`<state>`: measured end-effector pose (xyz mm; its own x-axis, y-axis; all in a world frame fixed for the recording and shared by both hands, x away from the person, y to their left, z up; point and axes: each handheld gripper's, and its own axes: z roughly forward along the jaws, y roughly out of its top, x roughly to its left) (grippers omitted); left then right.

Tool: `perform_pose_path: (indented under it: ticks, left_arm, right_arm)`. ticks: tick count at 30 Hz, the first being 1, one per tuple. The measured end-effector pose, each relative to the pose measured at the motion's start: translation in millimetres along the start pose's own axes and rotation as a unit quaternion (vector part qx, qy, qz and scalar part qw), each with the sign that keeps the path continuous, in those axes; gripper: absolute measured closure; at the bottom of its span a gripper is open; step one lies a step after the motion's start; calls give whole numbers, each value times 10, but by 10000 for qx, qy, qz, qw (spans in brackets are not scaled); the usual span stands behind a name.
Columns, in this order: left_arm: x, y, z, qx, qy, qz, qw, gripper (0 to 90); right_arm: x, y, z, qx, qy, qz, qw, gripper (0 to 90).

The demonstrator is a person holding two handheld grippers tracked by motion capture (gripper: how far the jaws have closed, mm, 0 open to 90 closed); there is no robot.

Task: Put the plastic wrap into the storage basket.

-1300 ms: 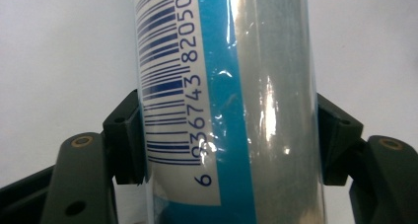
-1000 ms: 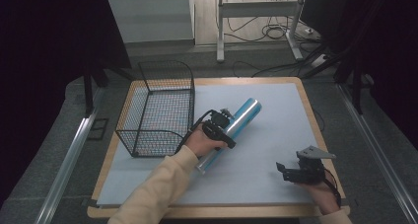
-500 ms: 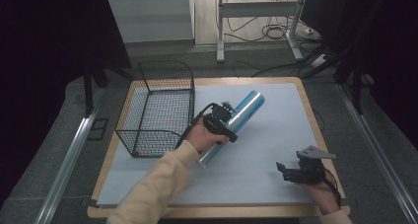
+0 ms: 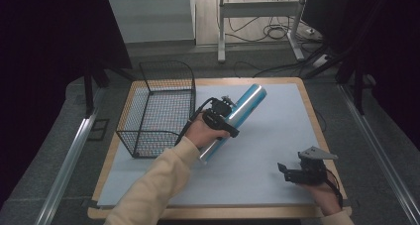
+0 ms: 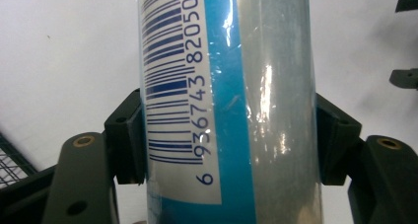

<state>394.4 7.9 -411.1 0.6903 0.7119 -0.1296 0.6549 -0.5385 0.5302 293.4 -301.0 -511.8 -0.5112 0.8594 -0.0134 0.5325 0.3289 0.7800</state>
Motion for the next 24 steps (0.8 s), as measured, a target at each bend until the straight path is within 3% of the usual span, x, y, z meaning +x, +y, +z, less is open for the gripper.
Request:
perform_pose_path:
  ticks: [8,24]
  left_arm:
    - [36,38,-88,-114,-62,-53,9999,312]
    - [166,116,-298,-297,79,-128,9994,313]
  right_arm:
    - [-5,1,-3,-15,-12,12,10000,120]
    - [-8,-5,8,20,-19,12,10000,120]
